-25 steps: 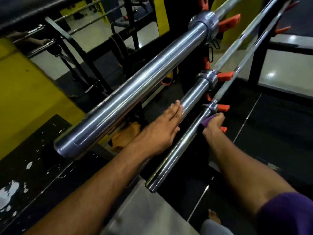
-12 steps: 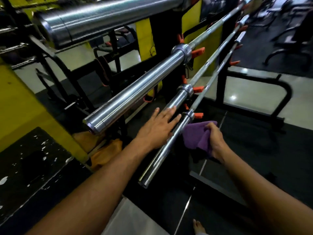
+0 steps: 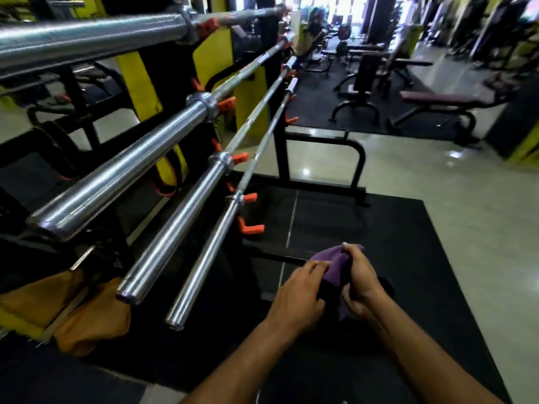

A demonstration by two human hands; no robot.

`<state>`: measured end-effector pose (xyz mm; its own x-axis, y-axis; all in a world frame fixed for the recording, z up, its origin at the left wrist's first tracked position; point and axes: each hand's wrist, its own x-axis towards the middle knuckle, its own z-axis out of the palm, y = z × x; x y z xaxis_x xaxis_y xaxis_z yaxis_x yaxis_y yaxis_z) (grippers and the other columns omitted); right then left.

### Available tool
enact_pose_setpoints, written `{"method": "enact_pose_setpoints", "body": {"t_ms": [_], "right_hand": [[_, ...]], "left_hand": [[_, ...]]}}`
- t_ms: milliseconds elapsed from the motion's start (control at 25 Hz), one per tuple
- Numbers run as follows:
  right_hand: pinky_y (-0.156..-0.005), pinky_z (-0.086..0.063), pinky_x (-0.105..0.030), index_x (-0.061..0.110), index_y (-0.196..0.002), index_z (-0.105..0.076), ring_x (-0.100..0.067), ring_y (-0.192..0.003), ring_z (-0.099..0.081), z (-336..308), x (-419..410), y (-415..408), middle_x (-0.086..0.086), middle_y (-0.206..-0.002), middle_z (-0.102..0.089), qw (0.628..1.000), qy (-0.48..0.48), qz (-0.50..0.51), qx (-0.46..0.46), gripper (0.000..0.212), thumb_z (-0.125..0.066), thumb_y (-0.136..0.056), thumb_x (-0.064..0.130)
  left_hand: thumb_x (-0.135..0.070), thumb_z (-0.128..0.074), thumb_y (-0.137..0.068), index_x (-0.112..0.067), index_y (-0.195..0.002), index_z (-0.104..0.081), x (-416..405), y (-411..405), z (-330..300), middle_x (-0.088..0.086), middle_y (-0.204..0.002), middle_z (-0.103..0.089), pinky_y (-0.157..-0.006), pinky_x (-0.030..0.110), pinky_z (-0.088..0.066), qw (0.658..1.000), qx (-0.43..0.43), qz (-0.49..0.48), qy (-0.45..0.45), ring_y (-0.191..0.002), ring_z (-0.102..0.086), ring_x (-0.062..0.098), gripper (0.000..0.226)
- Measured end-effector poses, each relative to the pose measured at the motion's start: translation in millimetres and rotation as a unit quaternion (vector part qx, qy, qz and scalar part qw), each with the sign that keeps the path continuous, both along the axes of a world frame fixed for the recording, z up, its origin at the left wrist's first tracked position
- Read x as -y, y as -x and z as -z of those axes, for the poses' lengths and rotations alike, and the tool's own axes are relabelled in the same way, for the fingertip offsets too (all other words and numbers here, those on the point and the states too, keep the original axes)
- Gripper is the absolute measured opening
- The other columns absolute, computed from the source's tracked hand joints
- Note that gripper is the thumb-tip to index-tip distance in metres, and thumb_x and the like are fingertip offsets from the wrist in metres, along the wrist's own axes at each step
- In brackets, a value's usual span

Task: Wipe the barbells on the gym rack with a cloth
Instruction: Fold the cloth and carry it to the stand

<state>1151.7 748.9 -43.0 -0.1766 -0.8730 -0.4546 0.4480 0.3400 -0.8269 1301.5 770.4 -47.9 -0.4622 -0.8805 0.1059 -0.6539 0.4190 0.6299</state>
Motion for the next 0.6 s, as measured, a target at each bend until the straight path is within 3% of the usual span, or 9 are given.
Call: {"method": "enact_pose_setpoints", "body": {"t_ms": [120,200,280,400,520,600], "right_hand": [[-0.09,-0.056,-0.047,0.008,-0.117,-0.066,-0.033,-0.105,-0.068,-3.7,-25.6,48.5,-0.02,-0.11,-0.071,1.0,-0.008,0.013,-0.001,0.046,-0.057,-0.096,0.048],[-0.099,-0.051,-0.054,0.009,-0.118,-0.066,-0.033,-0.11,-0.066,-1.1,-39.2,92.1,-0.019,-0.114,-0.071,1.0,-0.009,0.023,0.001,0.047,-0.059,-0.093,0.048],[-0.101,-0.05,-0.052,0.008,-0.113,-0.066,-0.031,-0.108,-0.065,2.4,-54.3,139.6,-0.019,-0.115,-0.07,1.0,0.01,0.016,0.0,0.035,-0.057,-0.094,0.036],[-0.087,-0.055,-0.037,0.018,-0.116,-0.068,-0.023,-0.103,-0.065,13.0,-70.9,212.9,-0.011,-0.115,-0.068,0.991,0.011,-0.043,-0.128,0.023,-0.055,-0.098,0.023],[-0.094,-0.055,-0.037,0.03,-0.112,-0.07,-0.017,-0.105,-0.067,27.3,-84.5,290.5,0.006,-0.108,-0.072,0.953,0.024,-0.144,-0.264,0.021,-0.064,-0.095,0.041],[-0.093,-0.055,-0.039,0.034,-0.112,-0.071,-0.009,-0.1,-0.069,37.2,-90.7,338.5,0.01,-0.106,-0.074,0.92,0.012,-0.205,-0.334,0.027,-0.065,-0.092,0.051]], "left_hand": [[-0.012,-0.053,-0.085,-0.034,-0.128,-0.052,3.5,34.3,-0.5,-0.013,-0.128,-0.056,-0.096,0.037,-0.051,0.994,-0.086,0.03,-0.051,-0.113,-0.059,0.009,0.048],[-0.014,-0.057,-0.092,-0.035,-0.121,-0.057,8.0,67.3,-1.0,-0.015,-0.115,-0.064,-0.09,0.032,-0.054,0.987,-0.126,0.06,-0.084,-0.104,-0.062,0.002,0.036],[-0.016,-0.058,-0.097,-0.034,-0.11,-0.061,11.9,108.7,0.4,-0.013,-0.099,-0.068,-0.077,0.031,-0.055,0.977,-0.154,0.08,-0.126,-0.089,-0.064,0.001,0.023],[-0.017,-0.055,-0.102,-0.029,-0.096,-0.062,23.1,168.5,5.8,-0.005,-0.085,-0.066,-0.066,0.037,-0.049,0.97,-0.17,0.08,-0.153,-0.074,-0.058,0.004,0.015],[-0.019,-0.057,-0.102,-0.029,-0.092,-0.063,43.4,235.9,7.1,-0.006,-0.086,-0.066,-0.07,0.036,-0.051,0.972,-0.153,0.091,-0.155,-0.079,-0.062,0.008,0.015],[-0.026,-0.06,-0.1,-0.03,-0.09,-0.064,61.6,279.5,7.4,-0.01,-0.085,-0.066,-0.068,0.025,-0.049,0.975,-0.119,0.103,-0.159,-0.08,-0.062,0.005,0.011]]}}
